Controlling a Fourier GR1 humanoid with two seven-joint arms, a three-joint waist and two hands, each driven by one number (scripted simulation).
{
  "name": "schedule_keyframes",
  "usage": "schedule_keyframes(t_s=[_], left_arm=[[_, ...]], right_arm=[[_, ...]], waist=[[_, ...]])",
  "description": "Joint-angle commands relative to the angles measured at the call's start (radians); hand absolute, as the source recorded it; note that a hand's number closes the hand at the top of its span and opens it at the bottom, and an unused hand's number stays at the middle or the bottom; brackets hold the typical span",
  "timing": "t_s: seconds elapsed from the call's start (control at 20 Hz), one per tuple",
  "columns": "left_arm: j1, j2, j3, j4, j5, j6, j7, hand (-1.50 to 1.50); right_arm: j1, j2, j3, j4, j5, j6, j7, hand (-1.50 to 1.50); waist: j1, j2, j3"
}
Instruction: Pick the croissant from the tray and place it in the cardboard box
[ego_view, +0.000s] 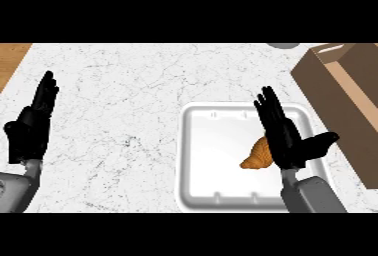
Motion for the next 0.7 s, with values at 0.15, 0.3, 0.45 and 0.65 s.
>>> schedule_keyframes(t_s=[0.15,0.3,0.45,0.65], left_arm=[[0.047,-0.077,0.053,-0.031,0.114,0.008,0.035,0.0],[0.05,-0.108,0.04,-0.039,0.137,-0.006,0.031,0.0],[0.083,-0.142,0.056,-0.07,0.209,-0.026,0.062,0.0],[0.1,-0.163,0.039,-0.099,0.221,-0.044,0.055,0.0]], right_arm=[[0.157,-0.098,-0.218,-0.028,0.142,-0.392,-0.055,1.5],[0.31,-0.295,-0.177,0.165,0.326,-0.452,0.031,1.5],[0.398,-0.207,-0.322,0.079,0.32,-0.74,0.007,-1.5],[0.518,-0.241,-0.206,-0.078,0.507,-0.886,0.026,-1.5]], waist=[[-0.108,-0.057,0.007],[-0.133,0.001,-0.033],[-0.131,-0.048,0.002],[-0.07,-0.04,0.002]])
